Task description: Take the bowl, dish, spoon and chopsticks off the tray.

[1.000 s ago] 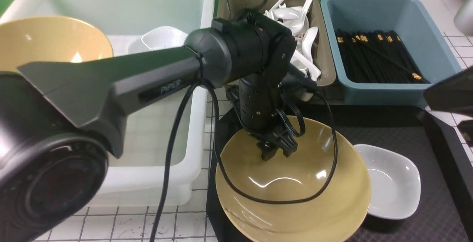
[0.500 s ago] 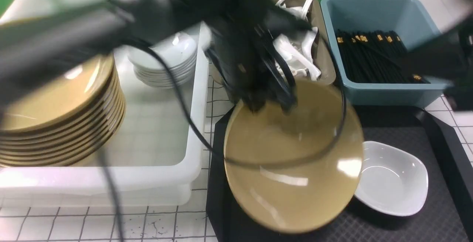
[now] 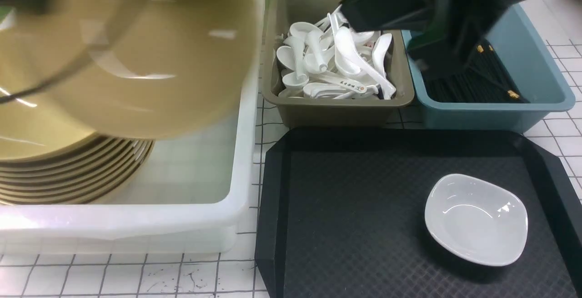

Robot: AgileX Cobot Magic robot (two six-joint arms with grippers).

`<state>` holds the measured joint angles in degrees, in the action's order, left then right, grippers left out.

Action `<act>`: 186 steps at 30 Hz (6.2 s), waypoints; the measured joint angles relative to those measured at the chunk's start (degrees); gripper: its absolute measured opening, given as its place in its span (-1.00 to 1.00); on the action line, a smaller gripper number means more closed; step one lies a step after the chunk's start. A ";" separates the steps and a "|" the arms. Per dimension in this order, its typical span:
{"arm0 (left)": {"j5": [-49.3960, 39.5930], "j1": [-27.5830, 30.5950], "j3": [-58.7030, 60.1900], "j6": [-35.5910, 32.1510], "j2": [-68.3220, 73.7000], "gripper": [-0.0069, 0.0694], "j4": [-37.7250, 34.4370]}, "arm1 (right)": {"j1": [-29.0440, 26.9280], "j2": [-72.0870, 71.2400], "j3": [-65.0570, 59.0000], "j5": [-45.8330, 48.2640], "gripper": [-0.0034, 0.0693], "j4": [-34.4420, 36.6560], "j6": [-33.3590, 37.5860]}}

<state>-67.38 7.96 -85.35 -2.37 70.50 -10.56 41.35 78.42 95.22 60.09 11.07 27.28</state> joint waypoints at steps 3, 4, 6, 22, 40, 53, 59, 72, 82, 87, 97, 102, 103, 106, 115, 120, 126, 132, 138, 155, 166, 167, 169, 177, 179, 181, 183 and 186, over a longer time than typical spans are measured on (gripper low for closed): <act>1.60 11.63 4.23 -1.10 -1.89 -0.81 -5.27 | 0.11 1.54 0.05 0.00 -0.80 0.00 0.41; 1.98 15.70 5.16 -2.37 -1.72 -0.81 -8.26 | 0.11 2.20 0.05 0.00 -0.80 0.00 0.64; 2.08 20.19 6.31 -4.07 -0.87 -0.81 -11.74 | 0.11 3.01 0.05 0.00 -0.80 -0.11 1.15; 5.49 21.27 7.92 -6.04 11.07 0.19 -5.47 | 0.11 3.86 0.05 0.00 -0.80 -0.18 1.64; 2.49 -16.12 0.82 -2.70 3.69 0.65 -4.42 | -2.95 3.86 0.05 9.08 -0.78 -9.50 -5.64; 15.89 -48.07 1.16 0.03 26.07 0.60 -2.55 | -15.19 -11.01 -15.91 11.74 -0.77 -9.32 -12.45; 20.62 -52.12 1.16 0.63 35.96 0.60 -4.92 | -20.91 -19.66 -29.61 12.04 -0.77 -9.84 -13.96; 30.06 -54.86 -4.91 0.63 47.61 0.60 -8.60 | -22.33 -26.45 -33.15 12.14 -0.77 -10.13 -14.64; 27.52 -57.94 -16.56 0.63 58.36 0.52 -8.99 | -22.33 -26.52 -33.15 12.03 -0.77 -10.13 -14.64; 24.21 -58.29 -22.14 0.52 61.72 -0.27 -7.22 | -22.33 -26.52 -33.15 12.03 -0.77 -10.13 -14.59; 12.62 -55.56 -27.05 0.65 52.74 -0.81 3.28 | -22.33 -25.63 -31.07 6.43 -0.77 -8.72 -13.31; 8.72 -47.91 -27.60 0.98 39.30 -0.81 8.30 | -22.33 -19.76 -22.34 4.66 -0.77 -2.45 -8.75; 7.97 -46.66 -27.72 1.13 37.27 -0.81 8.71 | -22.33 -18.69 -21.16 4.51 -0.77 -1.13 -8.10; 5.16 -39.26 -27.93 1.44 30.94 -0.81 9.55 | -21.16 -11.65 -14.43 4.39 -0.77 3.42 -4.63; 5.50 -19.70 -27.87 1.51 29.34 -0.81 8.68 | -7.99 2.06 -3.83 3.82 -0.77 4.21 -2.82; 13.75 -15.29 -27.87 1.51 35.86 -0.81 7.49 | -6.26 5.06 -3.45 3.62 -0.77 3.72 -1.91; 20.38 -14.12 -27.81 1.51 43.57 -0.81 7.44 | -6.26 5.51 -3.45 3.56 -0.77 1.09 -1.80; 23.15 -14.12 -27.50 1.51 49.15 -0.81 8.07 | -6.26 5.51 -3.43 2.55 -0.76 0.01 -1.78; 23.41 -14.12 -27.50 1.46 50.33 -0.73 8.91 | -6.26 5.51 -3.38 1.96 -0.76 -0.77 -1.78; 15.40 -14.12 -30.88 -1.08 42.39 0.70 11.40 | -6.26 5.46 -3.38 2.59 -0.76 -1.10 -1.93; 5.60 -14.12 -14.00 -1.93 13.98 -0.50 15.42 | -6.26 -5.70 -11.79 -2.33 -0.74 -1.03 -3.57; 6.10 -14.12 -11.25 -1.93 11.94 -0.58 15.05 | -6.26 -7.90 -14.13 -4.07 -0.73 -1.03 -3.78; 8.72 -14.12 -1.47 -1.93 5.44 -0.74 13.84 | -6.26 -11.96 -18.68 -7.98 -0.73 -0.98 -4.14; 20.57 -14.12 33.13 -1.93 -25.93 -0.85 8.82 | -6.26 -28.08 -37.28 -23.49 -0.71 1.65 -4.51; 22.47 -14.12 40.07 -1.93 -34.11 -0.85 8.64 | -6.26 -32.61 -42.16 -27.81 -0.70 2.37 -4.51; 23.33 -14.12 45.19 -1.93 -40.93 -0.85 8.64 | -6.26 -36.11 -45.71 -32.40 -0.70 4.01 -4.51; 23.59 -14.12 49.67 -1.47 -47.36 -0.85 8.64 | -6.26 -39.27 -48.71 -35.82 -0.70 5.00 -4.51; 23.65 -14.12 54.20 -0.38 -54.69 -0.85 8.64 | -6.26 -42.95 -52.38 -40.78 -0.69 5.93 -4.51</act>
<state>-43.73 -6.16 -31.15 -2.75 15.81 -1.92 35.09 35.47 42.84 19.31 16.99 22.77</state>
